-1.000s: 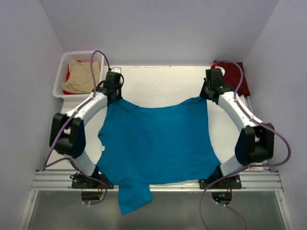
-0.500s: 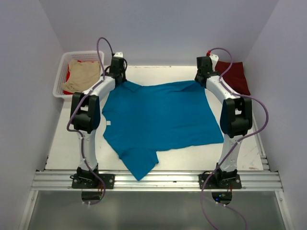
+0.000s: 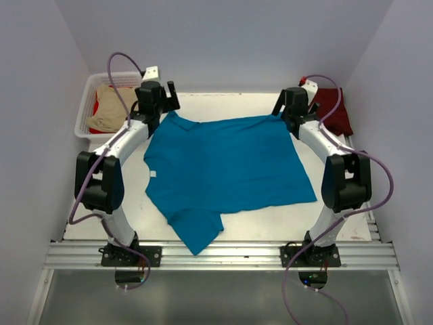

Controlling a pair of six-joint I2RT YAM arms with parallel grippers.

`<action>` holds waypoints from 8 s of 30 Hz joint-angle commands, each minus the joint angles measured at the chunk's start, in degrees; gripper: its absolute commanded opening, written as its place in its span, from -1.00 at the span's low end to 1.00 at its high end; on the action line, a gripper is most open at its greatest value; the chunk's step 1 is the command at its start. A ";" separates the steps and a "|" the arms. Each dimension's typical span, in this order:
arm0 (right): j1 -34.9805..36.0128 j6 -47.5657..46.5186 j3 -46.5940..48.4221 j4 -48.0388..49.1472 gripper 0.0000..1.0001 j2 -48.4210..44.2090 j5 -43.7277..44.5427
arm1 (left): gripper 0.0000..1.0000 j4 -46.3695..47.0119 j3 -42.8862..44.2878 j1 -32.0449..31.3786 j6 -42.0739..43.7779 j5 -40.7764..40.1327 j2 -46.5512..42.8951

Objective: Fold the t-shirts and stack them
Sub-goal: Flatten the tshirt out, then fold the tshirt

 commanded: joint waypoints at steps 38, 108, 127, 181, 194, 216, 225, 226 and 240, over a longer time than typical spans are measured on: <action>-0.57 5.53 7.33 -14.08 -1.00 21.08 -13.30 | -1.00 -10.42 -1.58 -3.22 -7.50 5.45 20.55; 4.26 5.52 -33.06 -9.78 0.97 -30.57 -15.84 | 0.17 -37.50 -48.93 -46.72 -71.30 -10.45 -35.85; 4.17 5.70 -34.47 -9.78 0.80 -32.15 -16.11 | -0.37 -33.02 -51.65 -46.63 -72.26 -12.65 -32.95; -12.70 23.10 -41.67 -14.53 -0.60 -27.41 -11.98 | -1.00 -57.80 -34.34 -47.25 -67.52 -25.83 -51.75; -12.70 21.87 -42.11 -13.48 -0.55 -29.43 -8.99 | -1.00 -58.15 -33.55 -47.25 -67.25 -26.10 -50.70; -12.70 21.61 -42.55 -12.94 -1.00 -30.90 -13.46 | -1.00 -59.64 -33.02 -47.25 -66.91 -26.27 -53.07; -12.79 18.45 -41.68 -19.71 -1.00 -44.98 -16.11 | -1.00 -61.13 -29.69 -47.25 -62.95 -25.57 -55.00; -12.79 17.84 -41.41 -21.46 -1.00 -46.81 -16.28 | -1.00 -62.27 -29.16 -47.25 -62.95 -25.31 -55.27; -12.70 14.40 -38.68 -27.91 -1.00 -53.08 -20.24 | -1.00 -72.74 -27.55 -47.25 -66.46 -26.00 -59.75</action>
